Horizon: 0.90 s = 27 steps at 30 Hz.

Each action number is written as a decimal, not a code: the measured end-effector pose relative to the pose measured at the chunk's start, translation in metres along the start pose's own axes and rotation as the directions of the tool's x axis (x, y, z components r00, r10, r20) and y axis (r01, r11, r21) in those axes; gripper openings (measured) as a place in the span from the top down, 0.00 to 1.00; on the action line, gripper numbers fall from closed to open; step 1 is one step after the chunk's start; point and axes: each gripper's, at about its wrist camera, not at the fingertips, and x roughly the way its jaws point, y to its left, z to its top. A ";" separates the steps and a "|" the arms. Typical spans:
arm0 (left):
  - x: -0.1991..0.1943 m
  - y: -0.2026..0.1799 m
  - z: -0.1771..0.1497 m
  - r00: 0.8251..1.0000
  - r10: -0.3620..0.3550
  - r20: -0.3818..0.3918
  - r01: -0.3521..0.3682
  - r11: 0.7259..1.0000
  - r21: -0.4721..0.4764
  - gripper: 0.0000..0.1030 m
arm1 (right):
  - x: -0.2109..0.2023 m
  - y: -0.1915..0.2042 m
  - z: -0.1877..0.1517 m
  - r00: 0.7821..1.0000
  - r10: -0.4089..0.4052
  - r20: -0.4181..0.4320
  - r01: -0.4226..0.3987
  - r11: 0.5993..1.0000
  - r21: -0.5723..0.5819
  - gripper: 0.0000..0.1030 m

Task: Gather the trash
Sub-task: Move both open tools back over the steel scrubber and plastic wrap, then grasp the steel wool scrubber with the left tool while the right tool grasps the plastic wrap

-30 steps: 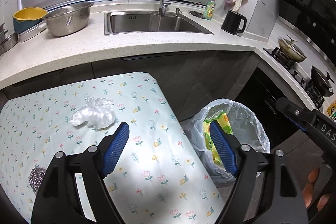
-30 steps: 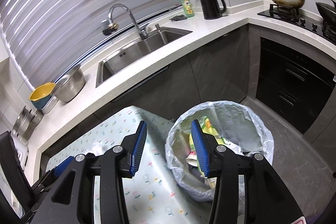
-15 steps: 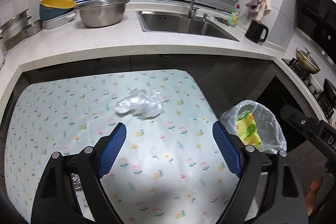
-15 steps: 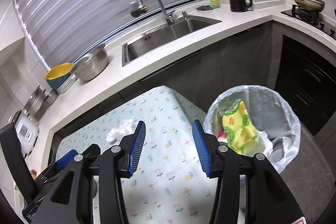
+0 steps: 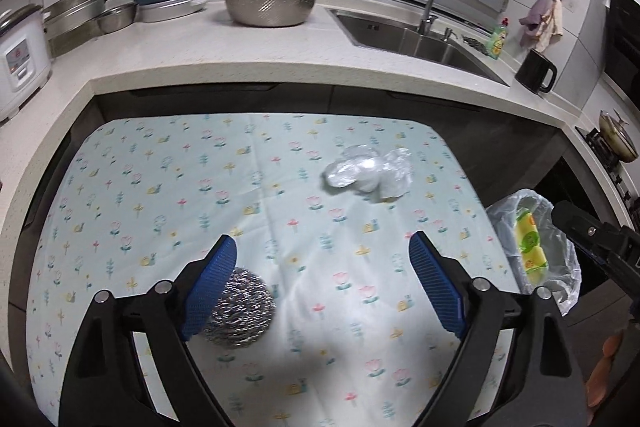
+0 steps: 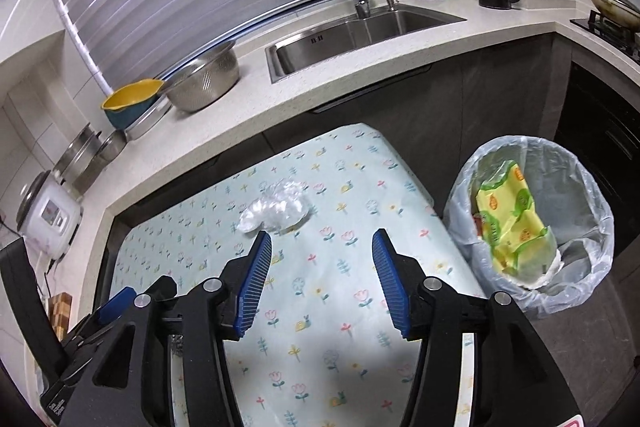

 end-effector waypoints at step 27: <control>0.060 0.087 -0.068 0.984 0.035 -0.172 -0.059 0.989 -0.133 0.10 | 0.080 0.053 -0.045 0.986 0.019 -0.167 -0.030 0.998 -0.061 0.44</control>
